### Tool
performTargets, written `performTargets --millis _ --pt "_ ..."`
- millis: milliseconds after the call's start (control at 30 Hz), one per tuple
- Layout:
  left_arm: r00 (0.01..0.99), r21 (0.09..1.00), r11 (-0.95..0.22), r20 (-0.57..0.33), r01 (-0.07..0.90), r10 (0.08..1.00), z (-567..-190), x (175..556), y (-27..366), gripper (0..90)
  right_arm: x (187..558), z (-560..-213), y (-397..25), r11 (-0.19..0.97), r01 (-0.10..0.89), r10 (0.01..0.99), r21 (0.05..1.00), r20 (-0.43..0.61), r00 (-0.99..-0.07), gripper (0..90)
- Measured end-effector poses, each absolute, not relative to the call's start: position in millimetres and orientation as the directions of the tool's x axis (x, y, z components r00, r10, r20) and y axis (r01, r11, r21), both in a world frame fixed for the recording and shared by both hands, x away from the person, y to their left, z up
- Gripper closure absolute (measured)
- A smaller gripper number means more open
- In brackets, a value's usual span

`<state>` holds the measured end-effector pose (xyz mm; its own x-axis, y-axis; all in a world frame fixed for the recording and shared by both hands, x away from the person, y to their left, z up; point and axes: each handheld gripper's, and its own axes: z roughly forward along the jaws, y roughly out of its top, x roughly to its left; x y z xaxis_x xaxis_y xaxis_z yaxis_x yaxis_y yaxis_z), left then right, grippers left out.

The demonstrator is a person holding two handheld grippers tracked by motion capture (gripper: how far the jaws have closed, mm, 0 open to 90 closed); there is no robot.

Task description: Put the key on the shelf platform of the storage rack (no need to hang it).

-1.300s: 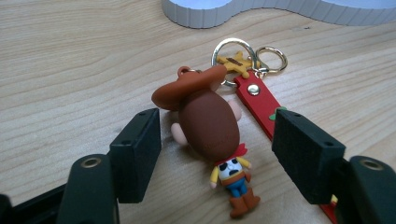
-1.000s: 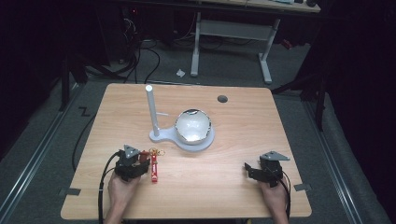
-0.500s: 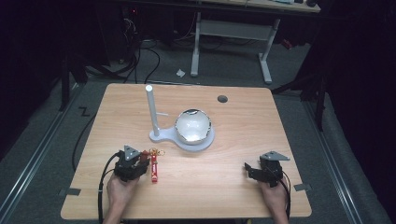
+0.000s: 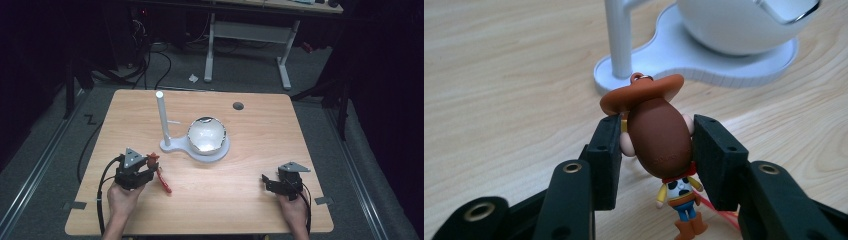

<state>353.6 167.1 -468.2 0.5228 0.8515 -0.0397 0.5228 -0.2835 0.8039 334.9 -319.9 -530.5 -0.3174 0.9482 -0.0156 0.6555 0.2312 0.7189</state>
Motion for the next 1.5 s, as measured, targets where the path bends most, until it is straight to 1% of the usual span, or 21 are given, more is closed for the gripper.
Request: performTargets --millis 100,133,267,467,667,967,1067,1200,1500 --pt "0.526 0.811 -0.282 -0.036 0.512 0.85 -462.0 354.0 169.8 56.8 334.9 -530.6 -319.9 0.231 0.656 0.948 0.719 -0.016 -0.317 27.1" --pt "0.527 0.824 -0.251 -0.067 0.508 0.847 -456.0 353.0 173.2 56.8 334.9 -530.6 -319.9 0.231 0.655 0.948 0.719 -0.015 -0.318 27.1" --pt "0.535 0.84 -0.228 -0.086 0.493 0.84 -441.9 349.6 177.1 56.8 334.9 -530.5 -320.1 0.229 0.656 0.949 0.719 -0.014 -0.316 27.1" --pt "0.558 0.853 -0.237 -0.075 0.465 0.826 -422.6 346.1 176.9 56.9 334.9 -530.5 -320.1 0.229 0.656 0.949 0.719 -0.013 -0.316 27.1" --pt "0.6 0.856 -0.249 -0.087 0.454 0.796 -404.8 344.9 173.0 56.9 334.9 -530.5 -320.1 0.229 0.656 0.949 0.719 -0.013 -0.316 27.1" --pt "0.655 0.861 -0.251 -0.119 0.443 0.746 -389.4 348.6 167.5 56.9 334.8 -530.5 -320.2 0.23 0.656 0.948 0.719 -0.014 -0.317 27.1" --pt "0.663 0.863 -0.253 -0.119 0.437 0.739 -386.4 348.4 165.2 56.9 334.8 -530.5 -320.2 0.23 0.656 0.948 0.719 -0.014 -0.317 27.1" --pt "0.677 0.866 -0.242 -0.14 0.437 0.722 -380.1 349.9 161.8 56.9 334.8 -530.5 -320.2 0.229 0.656 0.948 0.719 -0.014 -0.317 27.1" --pt "0.703 0.873 -0.244 -0.146 0.422 0.696 -368.5 352.2 155.4 56.9 335.0 -530.5 -320.2 0.227 0.657 0.949 0.719 -0.012 -0.314 27.2"
